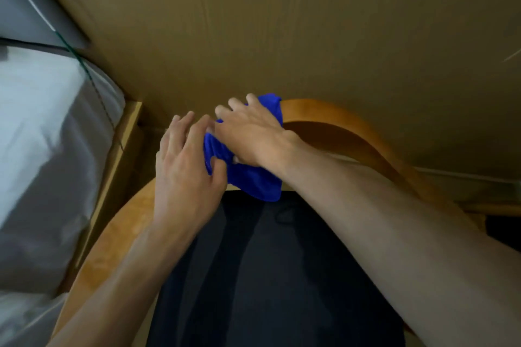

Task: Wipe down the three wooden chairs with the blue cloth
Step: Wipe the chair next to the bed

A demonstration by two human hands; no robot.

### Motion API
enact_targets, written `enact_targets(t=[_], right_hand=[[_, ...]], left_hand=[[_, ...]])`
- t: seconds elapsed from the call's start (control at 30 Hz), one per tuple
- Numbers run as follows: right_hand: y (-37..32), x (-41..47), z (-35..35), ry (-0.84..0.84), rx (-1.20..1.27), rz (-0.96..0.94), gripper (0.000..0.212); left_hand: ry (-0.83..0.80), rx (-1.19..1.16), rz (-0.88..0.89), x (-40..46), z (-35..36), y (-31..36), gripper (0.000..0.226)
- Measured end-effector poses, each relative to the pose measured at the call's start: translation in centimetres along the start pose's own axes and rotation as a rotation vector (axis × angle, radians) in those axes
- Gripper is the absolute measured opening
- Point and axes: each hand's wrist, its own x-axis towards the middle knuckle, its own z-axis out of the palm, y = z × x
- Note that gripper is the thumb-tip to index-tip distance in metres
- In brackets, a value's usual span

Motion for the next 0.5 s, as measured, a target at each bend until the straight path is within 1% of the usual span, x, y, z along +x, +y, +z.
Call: enact_targets(t=[0.2,0.33,0.4,0.5], right_hand=[[0.3,0.8,0.7,0.03,0.051,-0.06,0.063],[-0.1,1.2,0.1,-0.078,0.068,-0.028,0.064],[-1.1,1.7,-0.3,-0.122,0.067,-0.012,0.058],[-4.7,2.7,-0.4,-0.135,0.08,-0.106,0.056]], left_hand=[[-0.083,0.061,-0.086,-1.6,-1.0,-2.7,0.067],[-0.104,0.057,-0.141,-2.3,-2.3,-4.9,0.068],[-0.106,0.04,-0.196,-2.8,-3.4,-6.4,0.066],[-0.122,0.04,-0.261,-4.8,-5.0,-8.9,0.06]])
